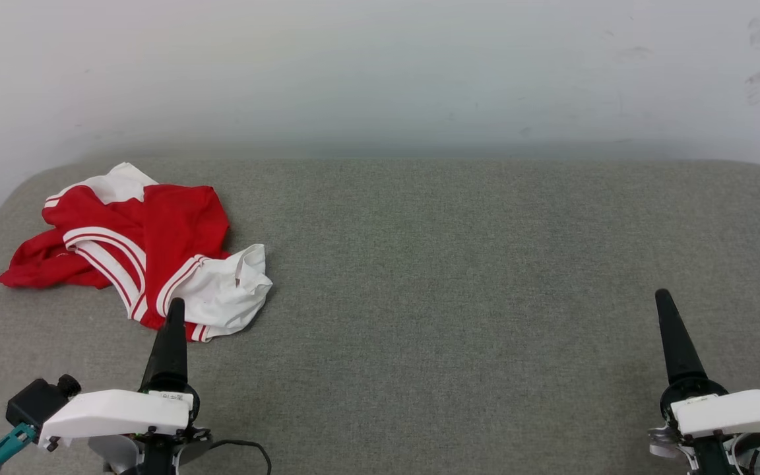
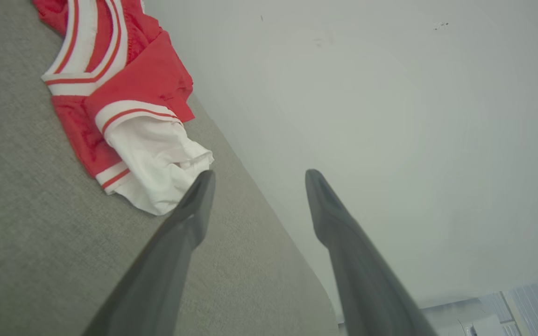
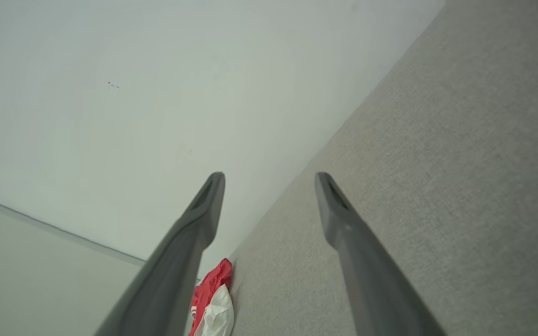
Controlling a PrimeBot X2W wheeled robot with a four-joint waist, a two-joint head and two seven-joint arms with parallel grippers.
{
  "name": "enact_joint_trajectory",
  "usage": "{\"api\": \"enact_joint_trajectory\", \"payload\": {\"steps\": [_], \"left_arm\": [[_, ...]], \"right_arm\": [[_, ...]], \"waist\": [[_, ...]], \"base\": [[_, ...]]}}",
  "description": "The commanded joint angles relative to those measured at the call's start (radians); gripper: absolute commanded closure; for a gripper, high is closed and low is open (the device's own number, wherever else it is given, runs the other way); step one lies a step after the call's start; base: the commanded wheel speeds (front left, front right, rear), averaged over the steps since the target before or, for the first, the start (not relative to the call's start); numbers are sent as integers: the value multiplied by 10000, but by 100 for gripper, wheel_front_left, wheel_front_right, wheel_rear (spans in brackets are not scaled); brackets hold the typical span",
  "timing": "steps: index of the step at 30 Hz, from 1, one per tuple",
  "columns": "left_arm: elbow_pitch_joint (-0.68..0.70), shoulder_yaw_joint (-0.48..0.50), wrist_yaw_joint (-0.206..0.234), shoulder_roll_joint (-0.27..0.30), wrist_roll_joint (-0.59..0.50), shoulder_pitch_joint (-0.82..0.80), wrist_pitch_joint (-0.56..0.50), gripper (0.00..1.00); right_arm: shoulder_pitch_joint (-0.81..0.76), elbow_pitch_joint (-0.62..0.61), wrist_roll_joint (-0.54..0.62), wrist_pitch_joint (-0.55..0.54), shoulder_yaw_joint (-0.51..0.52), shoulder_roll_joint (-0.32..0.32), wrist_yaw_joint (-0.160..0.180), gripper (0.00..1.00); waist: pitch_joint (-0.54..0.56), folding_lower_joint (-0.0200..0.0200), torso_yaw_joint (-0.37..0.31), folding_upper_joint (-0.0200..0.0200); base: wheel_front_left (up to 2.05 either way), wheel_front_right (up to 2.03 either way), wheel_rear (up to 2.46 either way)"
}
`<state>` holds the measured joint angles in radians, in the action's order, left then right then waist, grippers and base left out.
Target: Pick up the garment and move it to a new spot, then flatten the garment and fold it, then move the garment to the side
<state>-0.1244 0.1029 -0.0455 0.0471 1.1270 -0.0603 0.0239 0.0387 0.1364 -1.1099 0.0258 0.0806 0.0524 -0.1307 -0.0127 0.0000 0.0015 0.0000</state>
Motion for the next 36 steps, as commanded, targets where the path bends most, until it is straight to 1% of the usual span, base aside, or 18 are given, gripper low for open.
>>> {"api": "enact_joint_trajectory", "payload": {"steps": [1, 10, 19, 27, 36], "left_arm": [[258, -51, 81, 25, -423, -169, 104, 0], [638, -384, 681, 28, -2319, -88, 428, 0], [792, -811, 1045, 141, -4212, -8, 722, 0], [827, -1355, 1489, 449, -5389, 28, 966, 0], [861, -1933, 1979, 758, -6375, 23, 1217, 0]], "right_arm": [[61, -276, 402, 95, -33, 8, -2, 0], [-36, -752, 2415, 418, -216, 4, -1, 0], [-171, -970, 4131, 710, -362, -1, -1, 0], [-264, -1037, 5372, 944, -480, -5, 0, 0], [-342, -1045, 6582, 1199, -545, -10, 0, 0]], "waist": [[-3, 0, 1, 0], [-25, 0, 7, 0], [-39, 0, 19, 0], [-48, 0, 23, 0], [-57, 0, 26, 0]], "base": [[0, 0, 0], [0, 0, 0], [0, 0, 0], [0, 0, 0], [0, 0, 0]]}}
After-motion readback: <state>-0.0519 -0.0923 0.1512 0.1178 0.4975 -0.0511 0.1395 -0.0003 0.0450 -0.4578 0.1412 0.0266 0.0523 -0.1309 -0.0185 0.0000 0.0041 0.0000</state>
